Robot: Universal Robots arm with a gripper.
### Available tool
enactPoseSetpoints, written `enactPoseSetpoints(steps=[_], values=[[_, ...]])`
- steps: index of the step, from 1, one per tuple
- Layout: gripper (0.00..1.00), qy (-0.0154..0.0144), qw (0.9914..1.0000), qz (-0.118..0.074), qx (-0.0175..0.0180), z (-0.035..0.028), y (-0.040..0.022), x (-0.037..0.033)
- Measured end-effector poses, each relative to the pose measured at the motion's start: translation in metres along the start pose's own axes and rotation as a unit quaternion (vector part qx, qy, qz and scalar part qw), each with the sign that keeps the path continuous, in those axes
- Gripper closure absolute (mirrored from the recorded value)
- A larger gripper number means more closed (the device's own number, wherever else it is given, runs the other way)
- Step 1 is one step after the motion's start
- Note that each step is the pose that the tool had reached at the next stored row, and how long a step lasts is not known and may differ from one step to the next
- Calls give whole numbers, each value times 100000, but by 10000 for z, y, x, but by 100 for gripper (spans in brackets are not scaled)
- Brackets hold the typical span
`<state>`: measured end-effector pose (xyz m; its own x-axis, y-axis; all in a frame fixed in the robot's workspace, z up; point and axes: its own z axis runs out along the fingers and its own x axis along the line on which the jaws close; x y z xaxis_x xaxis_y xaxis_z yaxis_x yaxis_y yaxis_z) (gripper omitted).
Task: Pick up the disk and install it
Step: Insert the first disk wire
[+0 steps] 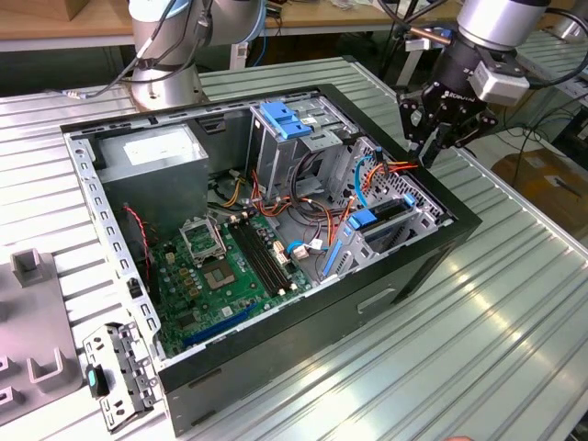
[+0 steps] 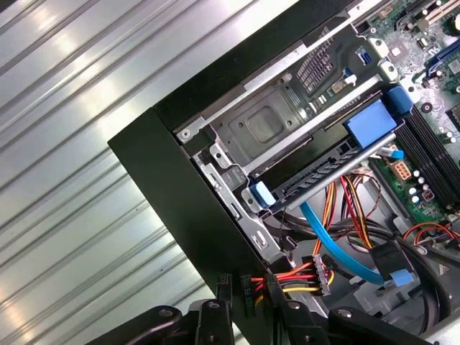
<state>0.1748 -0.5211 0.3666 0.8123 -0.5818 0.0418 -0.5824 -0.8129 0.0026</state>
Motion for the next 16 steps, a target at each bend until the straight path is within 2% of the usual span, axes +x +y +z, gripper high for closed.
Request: enactPoseSetpoints(steps=[5, 7, 11, 16], values=[[71, 1, 100000, -3, -4, 3, 0, 0], [83, 5, 100000, -4, -6, 3, 1, 0], [84, 15, 100000, -5, -22, -50, 1, 3], [84, 21, 100000, -6, -25, -53, 1, 2]])
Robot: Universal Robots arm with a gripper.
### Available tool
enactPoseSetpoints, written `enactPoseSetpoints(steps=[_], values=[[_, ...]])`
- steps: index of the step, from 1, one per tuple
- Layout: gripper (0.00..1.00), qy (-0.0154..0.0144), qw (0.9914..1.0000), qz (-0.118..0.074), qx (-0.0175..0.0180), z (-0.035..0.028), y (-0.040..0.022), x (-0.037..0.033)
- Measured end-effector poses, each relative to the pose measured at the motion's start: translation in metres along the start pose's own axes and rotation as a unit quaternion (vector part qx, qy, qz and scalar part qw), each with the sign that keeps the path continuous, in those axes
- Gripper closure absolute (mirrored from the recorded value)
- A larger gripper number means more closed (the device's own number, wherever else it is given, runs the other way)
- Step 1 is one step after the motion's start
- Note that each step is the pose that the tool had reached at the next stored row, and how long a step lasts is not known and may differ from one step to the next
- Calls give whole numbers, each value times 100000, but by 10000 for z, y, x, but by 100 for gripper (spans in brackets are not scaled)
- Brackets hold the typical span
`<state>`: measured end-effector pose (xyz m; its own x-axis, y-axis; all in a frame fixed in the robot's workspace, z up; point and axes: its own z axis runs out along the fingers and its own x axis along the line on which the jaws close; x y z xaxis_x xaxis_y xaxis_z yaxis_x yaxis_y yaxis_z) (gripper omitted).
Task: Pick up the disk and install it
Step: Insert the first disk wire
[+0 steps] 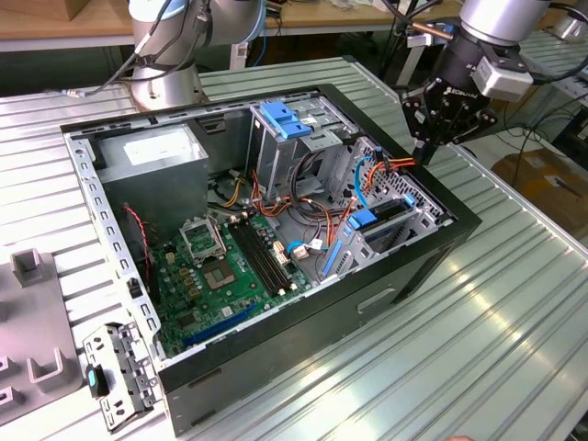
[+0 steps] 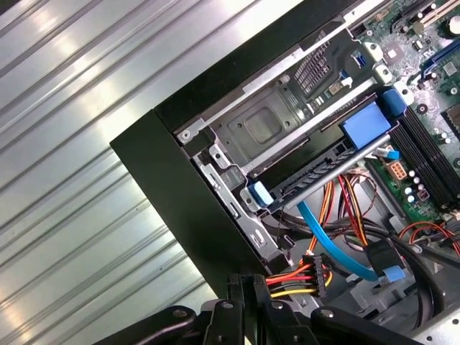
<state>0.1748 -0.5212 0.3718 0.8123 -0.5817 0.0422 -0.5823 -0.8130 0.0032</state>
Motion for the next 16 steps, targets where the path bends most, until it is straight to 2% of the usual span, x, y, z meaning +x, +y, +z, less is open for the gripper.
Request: enactPoseSetpoints(steps=[4, 5, 6, 7, 8, 11, 13, 14, 15, 16], values=[[84, -4, 100000, 2, 0, -1, 32, -42], [84, 3, 99995, 1025, -42, -3, 56, -72], [84, -9, 99894, 4600, -196, -3, 73, -95], [84, -23, 99702, 7701, -323, -3, 74, -97], [84, -28, 99512, 9854, -417, -4, 96, -127], [84, -28, 99475, 10221, -429, -4, 103, -136], [84, -33, 99322, 11610, -491, -4, 104, -137], [84, -34, 99236, 12325, -522, -4, 104, -137], [84, -41, 99003, 14073, -595, -4, 104, -137], [84, -44, 98890, 14844, -626, -3, 104, -137]])
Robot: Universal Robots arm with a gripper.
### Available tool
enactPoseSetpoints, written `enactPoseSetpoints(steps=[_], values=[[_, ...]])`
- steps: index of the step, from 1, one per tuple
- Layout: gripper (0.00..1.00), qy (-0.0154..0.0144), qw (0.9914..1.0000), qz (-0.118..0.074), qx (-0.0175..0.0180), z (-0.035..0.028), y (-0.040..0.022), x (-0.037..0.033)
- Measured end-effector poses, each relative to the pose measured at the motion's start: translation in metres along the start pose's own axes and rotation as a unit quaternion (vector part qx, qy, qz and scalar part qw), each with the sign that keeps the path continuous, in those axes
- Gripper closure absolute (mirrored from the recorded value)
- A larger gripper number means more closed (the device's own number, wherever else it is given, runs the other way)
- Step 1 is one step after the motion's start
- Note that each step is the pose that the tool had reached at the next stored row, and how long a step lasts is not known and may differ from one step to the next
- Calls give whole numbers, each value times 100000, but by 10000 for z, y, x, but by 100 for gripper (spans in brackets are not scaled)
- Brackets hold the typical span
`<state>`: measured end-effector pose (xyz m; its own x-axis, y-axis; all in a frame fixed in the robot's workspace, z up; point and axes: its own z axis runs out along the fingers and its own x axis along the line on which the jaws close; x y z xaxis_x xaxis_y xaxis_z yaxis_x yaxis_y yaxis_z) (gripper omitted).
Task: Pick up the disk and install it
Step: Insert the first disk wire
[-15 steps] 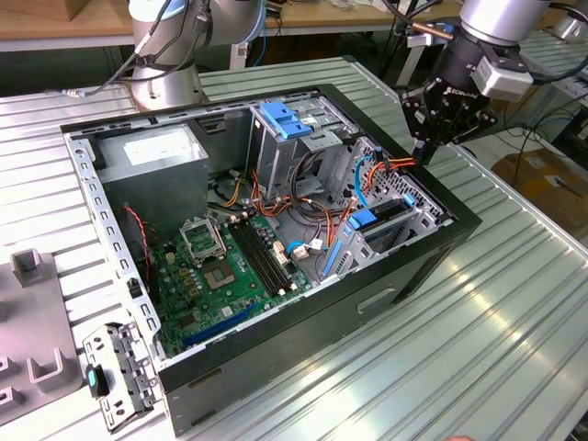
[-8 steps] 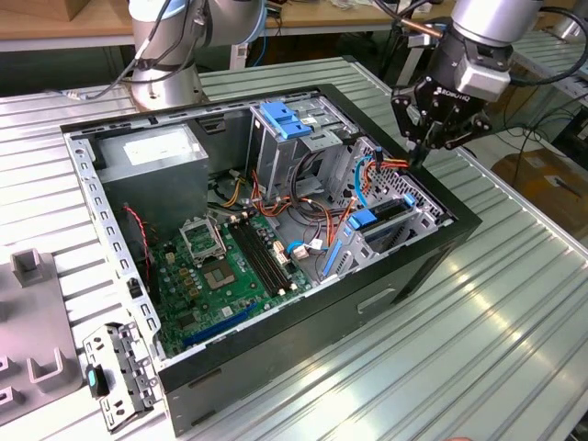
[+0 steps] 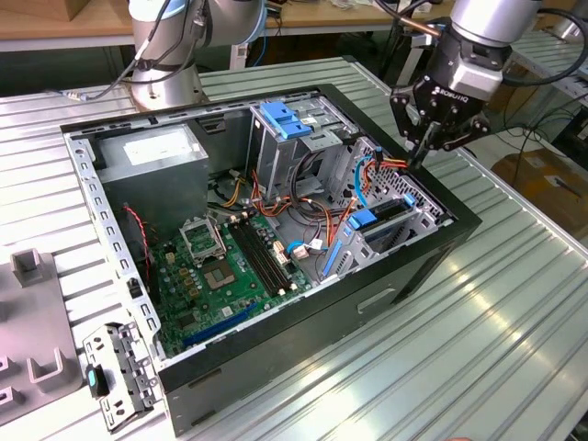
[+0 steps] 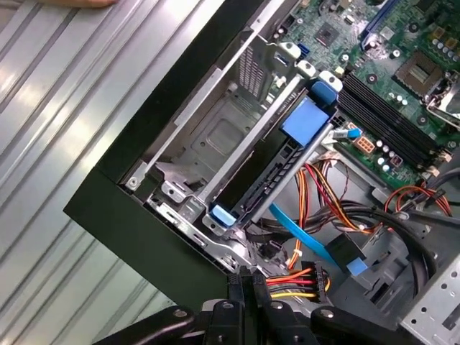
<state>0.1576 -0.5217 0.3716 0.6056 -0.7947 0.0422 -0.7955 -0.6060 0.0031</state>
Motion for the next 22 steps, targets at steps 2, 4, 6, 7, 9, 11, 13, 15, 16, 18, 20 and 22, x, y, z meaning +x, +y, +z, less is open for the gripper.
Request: enactPoseSetpoints(steps=[2, 4, 6, 7, 9, 11, 13, 15, 16, 18, 20, 22], values=[[84, -6, 99965, 2653, -111, 1, 0, 0], [84, -7, 99954, 3030, -132, -1, 36, -27], [84, -6, 99954, 3034, -130, -2, 89, -68], [84, -8, 99954, 3034, -127, -2, 100, -75], [84, -8, 99953, 3048, -128, -3, 111, -83], [84, -14, 99910, 4237, -176, -2, 112, -84], [84, -13, 99827, 5878, -248, -3, 111, -84], [84, -23, 99614, 8767, -372, -2, 111, -84], [84, -27, 99528, 9693, -410, -2, 111, -84], [84, -32, 99328, 11559, -489, -2, 111, -84], [84, -34, 99099, 13385, -567, -2, 111, -84], [84, -46, 98817, 15321, -647, 0, 111, -84]])
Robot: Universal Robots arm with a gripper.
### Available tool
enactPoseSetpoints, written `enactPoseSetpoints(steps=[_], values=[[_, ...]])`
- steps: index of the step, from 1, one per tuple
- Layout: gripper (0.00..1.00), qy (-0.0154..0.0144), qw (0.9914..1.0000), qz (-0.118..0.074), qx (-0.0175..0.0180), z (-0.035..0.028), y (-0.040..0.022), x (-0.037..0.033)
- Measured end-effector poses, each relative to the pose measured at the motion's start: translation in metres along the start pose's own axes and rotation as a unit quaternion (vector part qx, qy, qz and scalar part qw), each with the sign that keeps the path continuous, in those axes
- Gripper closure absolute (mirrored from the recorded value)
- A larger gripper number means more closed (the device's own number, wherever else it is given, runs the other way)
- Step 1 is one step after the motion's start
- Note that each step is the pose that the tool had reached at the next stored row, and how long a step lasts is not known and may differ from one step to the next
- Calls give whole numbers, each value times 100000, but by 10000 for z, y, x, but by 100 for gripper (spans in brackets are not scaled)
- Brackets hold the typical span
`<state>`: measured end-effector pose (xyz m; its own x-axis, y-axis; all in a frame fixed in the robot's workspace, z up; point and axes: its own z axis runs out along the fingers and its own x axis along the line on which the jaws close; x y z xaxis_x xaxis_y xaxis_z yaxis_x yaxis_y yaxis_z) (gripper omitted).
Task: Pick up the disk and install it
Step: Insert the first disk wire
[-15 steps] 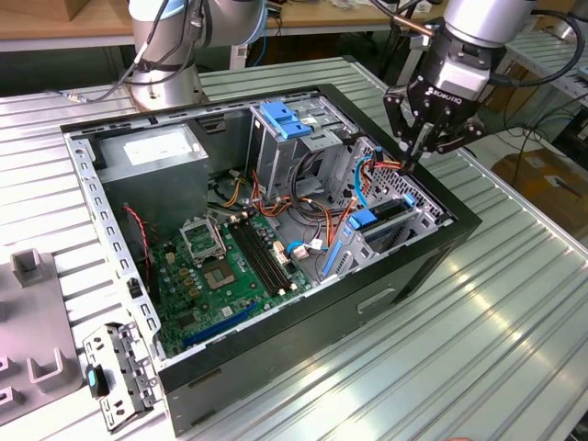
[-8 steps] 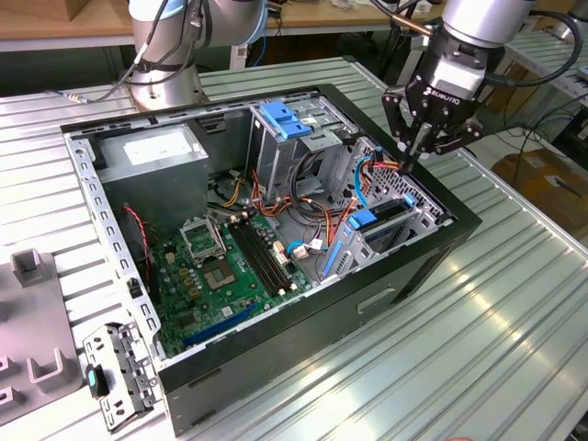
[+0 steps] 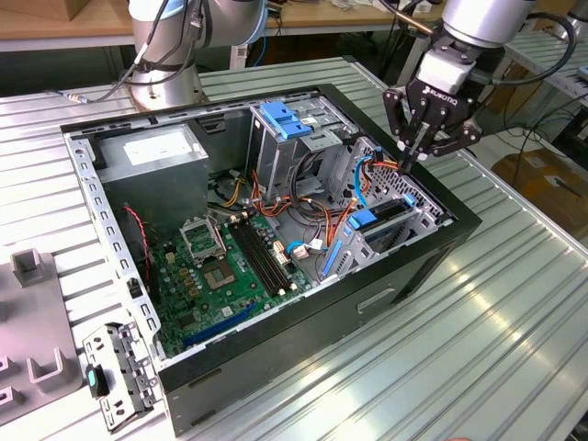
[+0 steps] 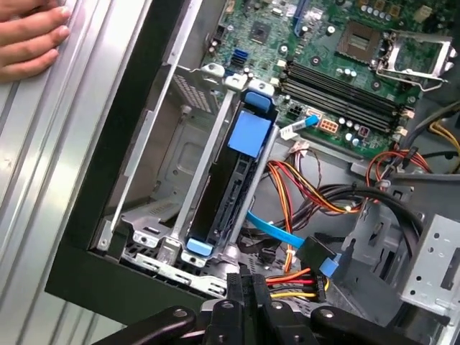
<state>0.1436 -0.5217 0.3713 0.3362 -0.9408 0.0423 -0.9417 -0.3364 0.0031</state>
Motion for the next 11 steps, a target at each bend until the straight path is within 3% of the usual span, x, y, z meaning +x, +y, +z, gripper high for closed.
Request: enactPoseSetpoints(steps=[2, 6, 8, 11], values=[[84, -6, 99971, 2399, -103, 1, 0, 0], [84, -17, 99809, 6165, -262, 2, 0, 0], [84, -29, 99723, 7425, -311, 4, 2, -1], [84, -25, 99701, 7725, -330, 3, 50, -18]])
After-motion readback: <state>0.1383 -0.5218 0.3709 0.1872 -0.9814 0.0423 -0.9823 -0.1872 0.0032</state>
